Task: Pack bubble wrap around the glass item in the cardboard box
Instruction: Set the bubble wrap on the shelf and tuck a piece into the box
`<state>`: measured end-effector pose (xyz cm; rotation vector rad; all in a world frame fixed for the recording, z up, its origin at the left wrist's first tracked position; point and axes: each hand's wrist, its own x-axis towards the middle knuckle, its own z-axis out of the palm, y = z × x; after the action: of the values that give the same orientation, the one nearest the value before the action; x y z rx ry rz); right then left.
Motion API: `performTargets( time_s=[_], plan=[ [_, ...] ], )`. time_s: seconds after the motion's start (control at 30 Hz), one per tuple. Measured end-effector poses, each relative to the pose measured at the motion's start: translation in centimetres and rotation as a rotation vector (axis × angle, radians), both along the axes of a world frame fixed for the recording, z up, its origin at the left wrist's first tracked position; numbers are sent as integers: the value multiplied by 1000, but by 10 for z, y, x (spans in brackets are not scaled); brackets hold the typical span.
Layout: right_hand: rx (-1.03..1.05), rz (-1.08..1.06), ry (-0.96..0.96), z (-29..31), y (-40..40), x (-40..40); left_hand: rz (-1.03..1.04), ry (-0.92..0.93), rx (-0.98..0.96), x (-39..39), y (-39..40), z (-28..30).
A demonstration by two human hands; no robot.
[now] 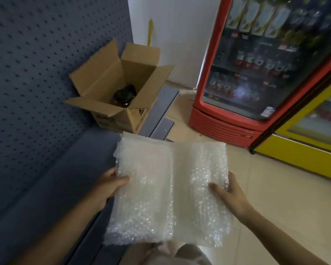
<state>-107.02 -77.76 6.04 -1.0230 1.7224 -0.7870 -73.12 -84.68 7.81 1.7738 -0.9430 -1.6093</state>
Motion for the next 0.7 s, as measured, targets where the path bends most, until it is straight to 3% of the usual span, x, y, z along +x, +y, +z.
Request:
performTargets(
  time_s=[0.37, 0.7],
  plan=[
    [21, 504, -60, 2, -138, 76, 490, 48, -9, 59, 51, 7],
    [50, 883, -175, -2, -202, 171, 919, -110, -15, 74, 115, 7]
  ],
)
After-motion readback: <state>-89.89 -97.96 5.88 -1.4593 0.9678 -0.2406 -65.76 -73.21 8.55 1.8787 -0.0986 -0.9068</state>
